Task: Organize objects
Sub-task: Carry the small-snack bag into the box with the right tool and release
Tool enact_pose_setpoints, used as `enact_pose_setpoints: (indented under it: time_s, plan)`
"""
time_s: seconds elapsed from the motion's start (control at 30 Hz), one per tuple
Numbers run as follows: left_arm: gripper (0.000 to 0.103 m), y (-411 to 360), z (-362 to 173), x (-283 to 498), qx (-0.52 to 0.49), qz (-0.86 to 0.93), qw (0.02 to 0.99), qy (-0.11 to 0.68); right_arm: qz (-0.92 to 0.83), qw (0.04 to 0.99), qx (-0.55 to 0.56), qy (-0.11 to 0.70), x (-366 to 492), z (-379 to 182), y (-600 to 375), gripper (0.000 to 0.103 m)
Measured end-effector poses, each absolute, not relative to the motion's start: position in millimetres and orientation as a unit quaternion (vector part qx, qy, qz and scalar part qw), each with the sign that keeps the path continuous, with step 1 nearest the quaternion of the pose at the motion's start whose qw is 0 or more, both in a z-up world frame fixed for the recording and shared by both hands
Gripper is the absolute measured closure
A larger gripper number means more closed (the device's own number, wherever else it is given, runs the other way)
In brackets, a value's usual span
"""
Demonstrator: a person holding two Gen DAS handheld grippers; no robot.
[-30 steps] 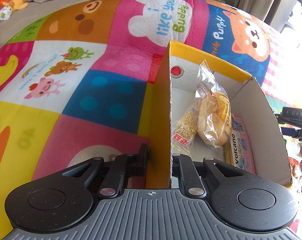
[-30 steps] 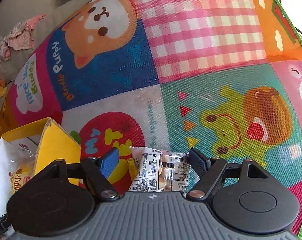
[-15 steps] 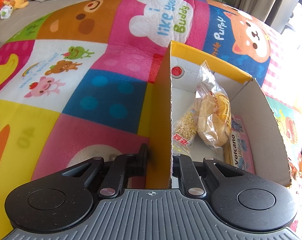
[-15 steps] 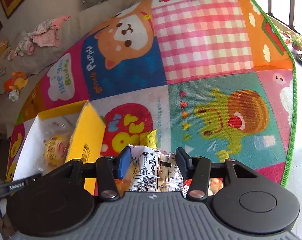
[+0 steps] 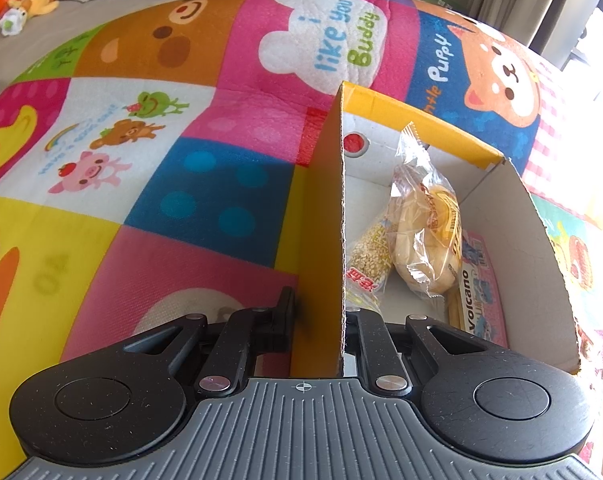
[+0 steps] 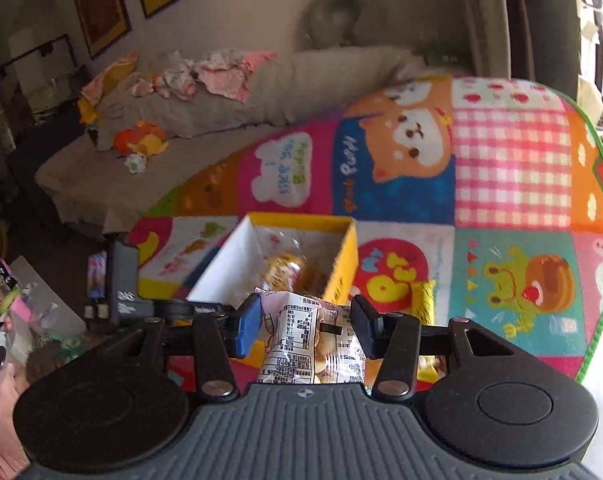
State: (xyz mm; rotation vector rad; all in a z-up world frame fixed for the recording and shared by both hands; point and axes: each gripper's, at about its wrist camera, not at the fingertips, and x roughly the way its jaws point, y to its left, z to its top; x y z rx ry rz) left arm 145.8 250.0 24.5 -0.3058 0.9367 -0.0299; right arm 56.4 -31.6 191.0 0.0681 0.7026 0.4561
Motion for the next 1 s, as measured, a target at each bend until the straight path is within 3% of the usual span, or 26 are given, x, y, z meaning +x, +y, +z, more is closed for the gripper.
enact_pose_setpoints:
  time_s: [0.23,0.57,0.7,0.87,1.0]
  plan:
    - [0.088,250,25,146,-0.148,-0.014,0.881,0.449,0.256,0.919,0.043,0.295,76,220,-2,0.055]
    - [0.087,252,24,145,-0.152,-0.017,0.881,0.448,0.259,0.907,0.073,0.324,123,196,26,0.054]
    - [0.087,253,24,145,-0.155,-0.019,0.881,0.448,0.256,0.892,0.102,0.359,141,174,27,0.042]
    - [0.087,252,25,145,-0.154,-0.018,0.88,0.449,0.238,0.896,0.102,0.361,141,166,11,0.04]
    - [0.087,252,24,145,-0.154,-0.017,0.88,0.448,0.192,0.914,0.083,0.348,134,166,-17,0.033]
